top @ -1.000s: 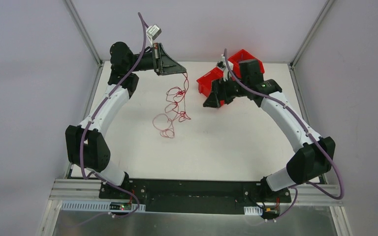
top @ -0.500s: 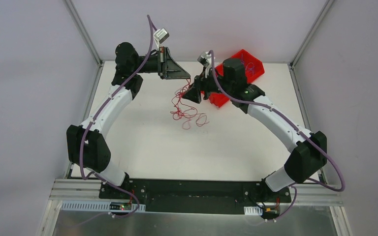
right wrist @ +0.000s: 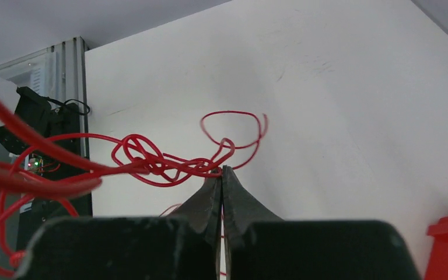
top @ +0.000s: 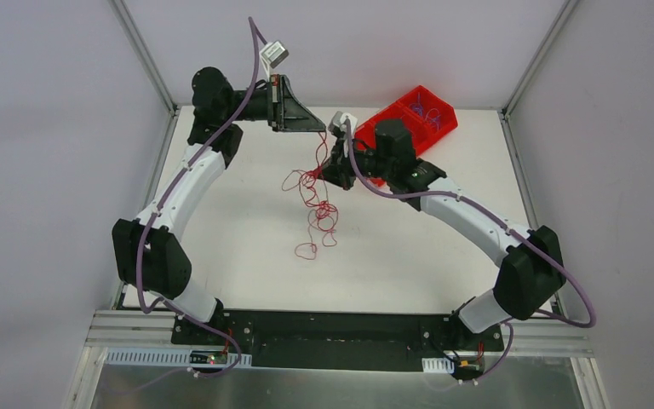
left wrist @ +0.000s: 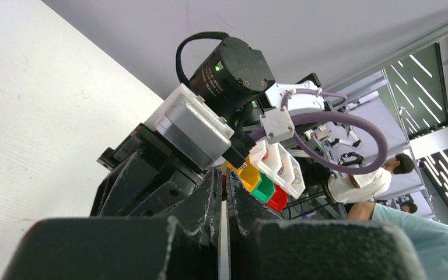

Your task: Untangle the cables

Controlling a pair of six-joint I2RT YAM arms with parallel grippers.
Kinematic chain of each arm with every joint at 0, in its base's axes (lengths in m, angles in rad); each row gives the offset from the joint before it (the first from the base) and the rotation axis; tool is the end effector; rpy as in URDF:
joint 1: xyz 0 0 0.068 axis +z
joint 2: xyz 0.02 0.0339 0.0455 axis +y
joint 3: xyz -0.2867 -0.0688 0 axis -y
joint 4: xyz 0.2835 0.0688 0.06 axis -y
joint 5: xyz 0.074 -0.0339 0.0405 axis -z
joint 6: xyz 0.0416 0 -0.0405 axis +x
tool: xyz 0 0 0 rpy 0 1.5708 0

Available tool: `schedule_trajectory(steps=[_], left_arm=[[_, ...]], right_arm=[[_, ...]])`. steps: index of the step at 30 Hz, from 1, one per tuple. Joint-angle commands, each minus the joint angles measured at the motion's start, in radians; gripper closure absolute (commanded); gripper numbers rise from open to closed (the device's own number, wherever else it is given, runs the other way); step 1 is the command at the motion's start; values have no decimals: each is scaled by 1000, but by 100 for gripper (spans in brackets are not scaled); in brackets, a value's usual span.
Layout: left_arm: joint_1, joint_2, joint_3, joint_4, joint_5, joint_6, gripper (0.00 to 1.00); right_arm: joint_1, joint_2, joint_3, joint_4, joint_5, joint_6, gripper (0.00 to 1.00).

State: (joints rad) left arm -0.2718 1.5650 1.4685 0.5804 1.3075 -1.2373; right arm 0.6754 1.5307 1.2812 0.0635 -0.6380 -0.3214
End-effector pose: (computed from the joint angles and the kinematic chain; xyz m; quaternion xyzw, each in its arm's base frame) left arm 0.3566 -0.1411 0.4721 0.2705 0.6052 -0.6945 0.2796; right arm 0.2995 0.2717 0.3682 -0.5252 0.5463 0.3444 0.5542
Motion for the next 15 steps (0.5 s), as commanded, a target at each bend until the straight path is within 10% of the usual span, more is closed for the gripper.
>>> schedule_trajectory(steps=[1, 13, 15], left_arm=[[65, -33, 48, -12, 21, 49, 100], [137, -172, -6, -489, 33, 490, 100], [126, -174, -3, -466, 60, 480, 100]], right_arm=[[-6, -93, -47, 52, 28, -57, 100], [-32, -213, -75, -42, 144, 66, 100], [-31, -200, -63, -93, 86, 14, 65]])
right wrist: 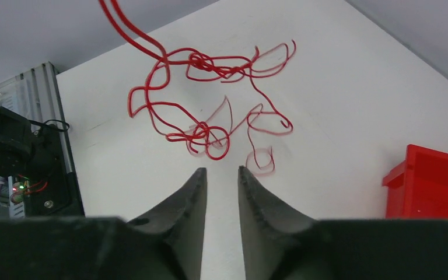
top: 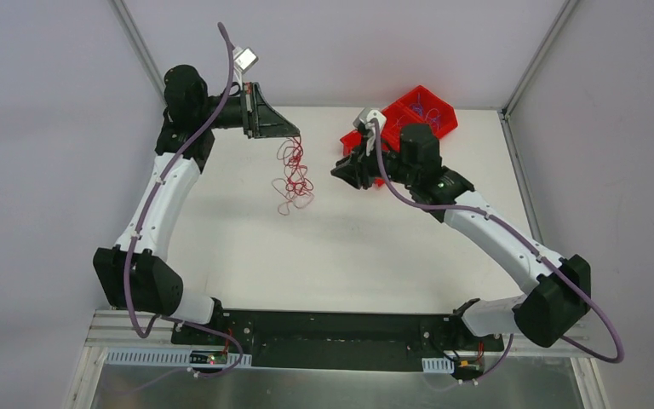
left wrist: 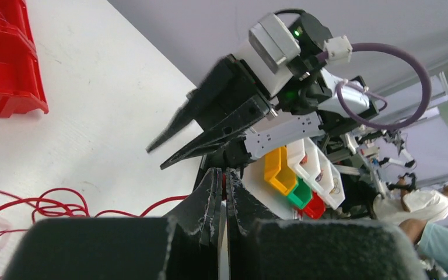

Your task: Untangle the cables

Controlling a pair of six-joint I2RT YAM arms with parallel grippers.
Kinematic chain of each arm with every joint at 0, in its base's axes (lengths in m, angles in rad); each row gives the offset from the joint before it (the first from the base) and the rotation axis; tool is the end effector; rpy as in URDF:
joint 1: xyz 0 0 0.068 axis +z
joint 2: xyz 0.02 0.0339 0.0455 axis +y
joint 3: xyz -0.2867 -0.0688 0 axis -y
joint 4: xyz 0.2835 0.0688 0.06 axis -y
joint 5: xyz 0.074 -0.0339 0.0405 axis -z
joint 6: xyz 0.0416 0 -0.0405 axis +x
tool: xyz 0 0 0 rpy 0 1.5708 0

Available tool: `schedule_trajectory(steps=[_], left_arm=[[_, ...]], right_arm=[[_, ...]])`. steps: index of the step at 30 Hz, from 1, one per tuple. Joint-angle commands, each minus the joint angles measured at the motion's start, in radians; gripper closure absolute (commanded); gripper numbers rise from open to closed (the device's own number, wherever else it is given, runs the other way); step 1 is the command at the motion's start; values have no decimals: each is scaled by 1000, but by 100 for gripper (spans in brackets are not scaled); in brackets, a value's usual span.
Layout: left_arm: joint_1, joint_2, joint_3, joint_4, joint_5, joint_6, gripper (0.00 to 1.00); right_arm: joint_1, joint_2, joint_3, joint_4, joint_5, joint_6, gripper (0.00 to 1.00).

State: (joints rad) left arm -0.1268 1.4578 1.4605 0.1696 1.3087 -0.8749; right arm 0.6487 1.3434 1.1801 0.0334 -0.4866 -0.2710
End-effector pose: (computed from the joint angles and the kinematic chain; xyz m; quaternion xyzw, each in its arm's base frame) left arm 0.3466 -0.0847 0.4737 0.2470 0.6456 -0.6352 0.3446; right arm 0.2709 0.2298 0.3916 -0.4661 0.5831 0.2980 0.5949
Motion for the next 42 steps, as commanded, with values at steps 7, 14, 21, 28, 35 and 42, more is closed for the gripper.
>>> schedule_trajectory(steps=[7, 14, 21, 28, 35, 42], left_arm=[[-109, -60, 35, -31, 160, 117, 100], [-196, -33, 41, 8, 177, 84, 100], [-212, 25, 86, 120, 183, -2, 100], [-221, 36, 86, 167, 189, -47, 100], [-220, 41, 87, 224, 193, -93, 100], [-220, 50, 90, 273, 206, -139, 100]], right_arm=[[-3, 13, 31, 30, -118, -204, 21], [49, -4, 63, -24, -290, -249, 21], [132, -154, -79, -188, -359, -374, 20], [133, -148, -54, -211, -350, -340, 21], [123, -118, -31, -205, -268, -322, 22], [96, -60, -7, -25, -110, -262, 26]])
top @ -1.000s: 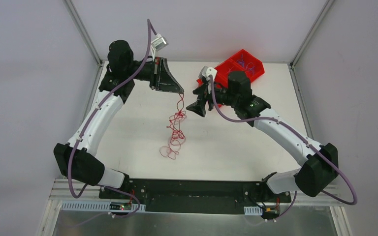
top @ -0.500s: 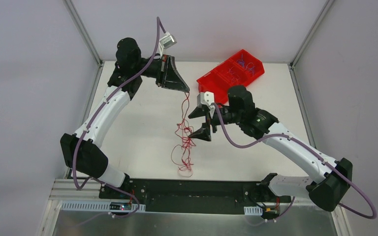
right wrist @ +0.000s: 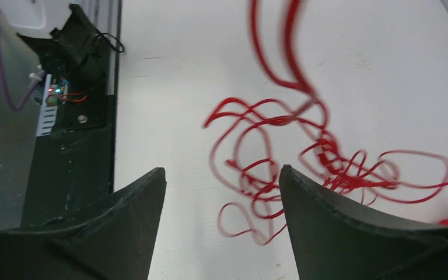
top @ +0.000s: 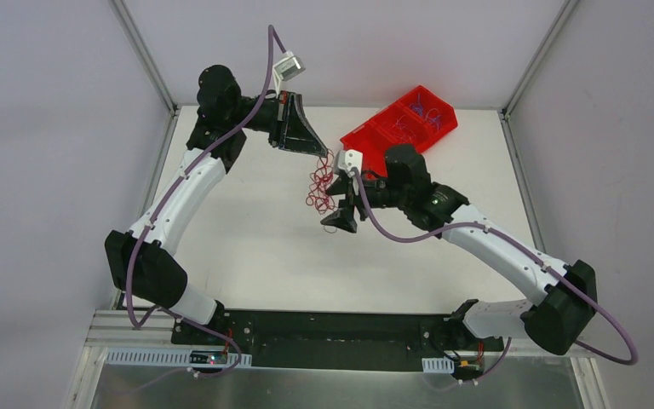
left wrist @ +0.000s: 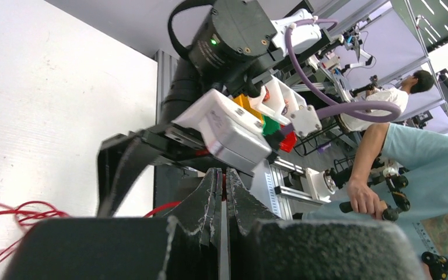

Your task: Untangle the cables

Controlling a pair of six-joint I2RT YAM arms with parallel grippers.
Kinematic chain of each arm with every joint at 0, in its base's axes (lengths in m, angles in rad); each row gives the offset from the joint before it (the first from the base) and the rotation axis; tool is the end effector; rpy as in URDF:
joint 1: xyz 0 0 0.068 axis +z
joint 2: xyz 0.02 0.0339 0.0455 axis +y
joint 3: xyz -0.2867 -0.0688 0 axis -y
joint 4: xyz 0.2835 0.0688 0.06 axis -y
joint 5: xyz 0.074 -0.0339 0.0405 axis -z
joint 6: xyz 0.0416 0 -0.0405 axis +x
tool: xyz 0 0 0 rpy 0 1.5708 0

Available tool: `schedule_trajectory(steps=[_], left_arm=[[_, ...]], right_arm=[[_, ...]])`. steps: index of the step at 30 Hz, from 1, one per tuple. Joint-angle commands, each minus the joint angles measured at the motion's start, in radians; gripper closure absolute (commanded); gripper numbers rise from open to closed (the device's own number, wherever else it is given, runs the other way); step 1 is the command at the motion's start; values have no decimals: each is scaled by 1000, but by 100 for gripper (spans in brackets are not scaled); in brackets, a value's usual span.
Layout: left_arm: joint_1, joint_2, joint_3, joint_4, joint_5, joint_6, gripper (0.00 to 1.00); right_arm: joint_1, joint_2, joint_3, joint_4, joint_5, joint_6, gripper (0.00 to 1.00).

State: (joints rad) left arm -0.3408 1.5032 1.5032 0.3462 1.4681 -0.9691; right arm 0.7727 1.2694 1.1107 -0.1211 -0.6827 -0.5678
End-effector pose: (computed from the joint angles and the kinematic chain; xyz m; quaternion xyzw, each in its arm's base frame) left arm 0.3233 -0.1586 0.4861 0.3895 0.5752 -0.6754 0.2473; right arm 0.2154 0.2467 0.3724 -0.6254 0.4648 0.3240 0.5366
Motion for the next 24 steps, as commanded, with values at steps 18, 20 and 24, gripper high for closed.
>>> schedule_trajectory(steps=[18, 20, 24], left_arm=[[-7, 37, 60, 290, 40, -200, 100], [-8, 38, 62, 307, 39, -214, 100], [11, 43, 87, 383, 20, -299, 100]], right_arm=[[0, 97, 54, 306, 19, 185, 26], [23, 125, 56, 337, 42, 182, 36], [24, 179, 60, 355, 96, 168, 60]])
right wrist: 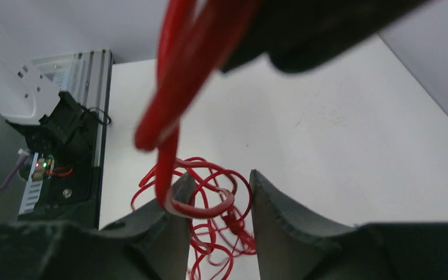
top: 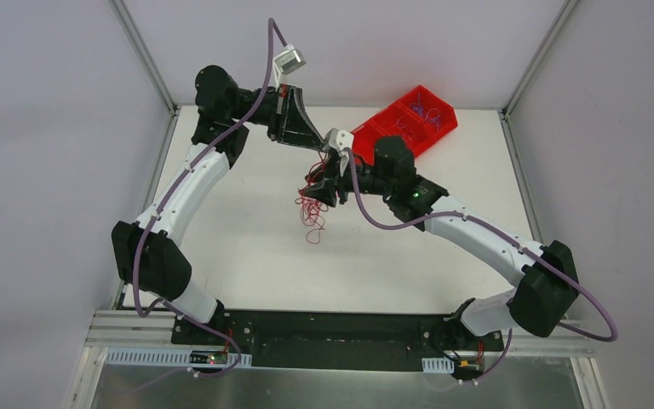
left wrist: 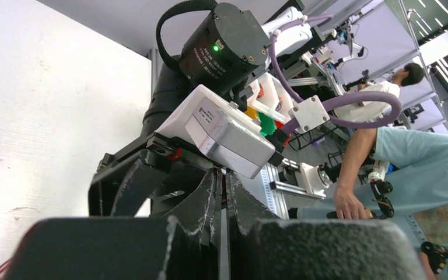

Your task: Untangle the cables

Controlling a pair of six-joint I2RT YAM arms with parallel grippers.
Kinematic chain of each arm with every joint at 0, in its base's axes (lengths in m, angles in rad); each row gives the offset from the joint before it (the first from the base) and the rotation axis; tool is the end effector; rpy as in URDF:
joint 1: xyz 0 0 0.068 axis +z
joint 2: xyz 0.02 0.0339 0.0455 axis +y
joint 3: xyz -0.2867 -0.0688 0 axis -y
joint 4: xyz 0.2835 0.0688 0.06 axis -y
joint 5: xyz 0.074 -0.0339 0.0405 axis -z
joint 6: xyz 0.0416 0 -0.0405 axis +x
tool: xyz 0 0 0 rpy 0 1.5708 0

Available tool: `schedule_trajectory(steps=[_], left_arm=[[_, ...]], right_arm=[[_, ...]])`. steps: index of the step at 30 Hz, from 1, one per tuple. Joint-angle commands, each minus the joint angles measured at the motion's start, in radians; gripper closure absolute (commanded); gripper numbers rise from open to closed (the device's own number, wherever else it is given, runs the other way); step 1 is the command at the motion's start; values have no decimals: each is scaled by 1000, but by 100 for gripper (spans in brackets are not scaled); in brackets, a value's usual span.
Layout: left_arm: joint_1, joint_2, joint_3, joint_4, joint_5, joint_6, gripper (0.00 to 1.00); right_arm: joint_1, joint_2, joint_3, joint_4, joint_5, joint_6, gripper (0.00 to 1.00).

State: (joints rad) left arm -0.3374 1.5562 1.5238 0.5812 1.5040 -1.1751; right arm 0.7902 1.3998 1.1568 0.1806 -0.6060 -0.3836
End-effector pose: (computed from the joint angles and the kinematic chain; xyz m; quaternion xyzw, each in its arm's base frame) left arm 0.3322 -0.1605 0.4910 0.3991 0.5686 -0.6801 0.2341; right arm 0.2427 0.2787 0.3793 -0.5553 0.4661 0.3449 0.5961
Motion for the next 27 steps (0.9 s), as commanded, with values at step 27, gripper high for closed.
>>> schedule_trajectory(steps=[27], left_arm=[[280, 161, 875, -239, -349, 187, 100]], right_arm=[[-147, 12, -384, -278, 94, -226, 83]])
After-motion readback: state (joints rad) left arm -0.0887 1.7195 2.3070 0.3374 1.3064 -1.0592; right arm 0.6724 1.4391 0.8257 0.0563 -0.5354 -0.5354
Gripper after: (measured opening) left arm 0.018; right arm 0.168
